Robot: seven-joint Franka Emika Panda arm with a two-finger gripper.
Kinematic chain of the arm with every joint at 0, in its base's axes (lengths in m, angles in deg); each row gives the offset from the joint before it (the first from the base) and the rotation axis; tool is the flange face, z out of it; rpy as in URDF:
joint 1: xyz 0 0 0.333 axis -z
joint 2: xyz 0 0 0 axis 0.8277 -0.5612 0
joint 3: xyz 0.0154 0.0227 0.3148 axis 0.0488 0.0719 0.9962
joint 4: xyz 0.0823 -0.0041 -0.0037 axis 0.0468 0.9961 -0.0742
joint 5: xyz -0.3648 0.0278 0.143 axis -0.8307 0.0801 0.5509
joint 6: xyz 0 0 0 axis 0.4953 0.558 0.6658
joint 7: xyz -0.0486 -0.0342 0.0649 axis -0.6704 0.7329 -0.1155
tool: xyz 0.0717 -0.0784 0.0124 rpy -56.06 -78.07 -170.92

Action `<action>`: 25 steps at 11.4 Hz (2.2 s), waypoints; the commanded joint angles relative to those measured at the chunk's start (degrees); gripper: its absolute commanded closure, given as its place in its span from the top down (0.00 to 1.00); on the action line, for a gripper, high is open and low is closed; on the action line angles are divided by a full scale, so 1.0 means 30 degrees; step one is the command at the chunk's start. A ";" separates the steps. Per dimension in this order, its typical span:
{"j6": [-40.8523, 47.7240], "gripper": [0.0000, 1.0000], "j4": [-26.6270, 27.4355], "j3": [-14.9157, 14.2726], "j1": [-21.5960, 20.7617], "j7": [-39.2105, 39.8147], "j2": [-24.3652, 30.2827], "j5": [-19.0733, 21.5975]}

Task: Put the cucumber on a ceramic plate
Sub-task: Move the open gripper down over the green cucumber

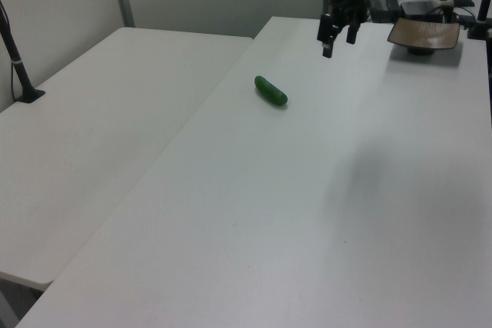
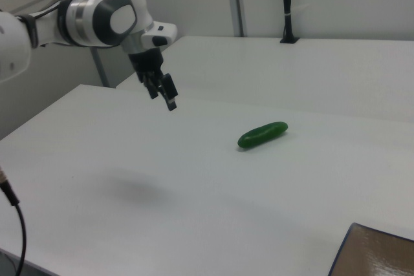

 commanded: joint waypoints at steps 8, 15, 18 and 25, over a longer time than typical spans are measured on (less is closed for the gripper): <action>-0.5092 1.00 -0.7033 -0.0956 0.0444 -0.5938 -0.7282 -0.1692; -0.9105 1.00 -0.7971 -0.1220 0.1118 -0.9081 -1.1353 -0.5768; -0.9552 1.00 -0.9230 -0.1514 0.1265 -0.9374 -1.3056 -0.6939; -1.0491 0.97 -0.9173 -0.1719 0.1324 -0.9548 -1.4375 -0.8348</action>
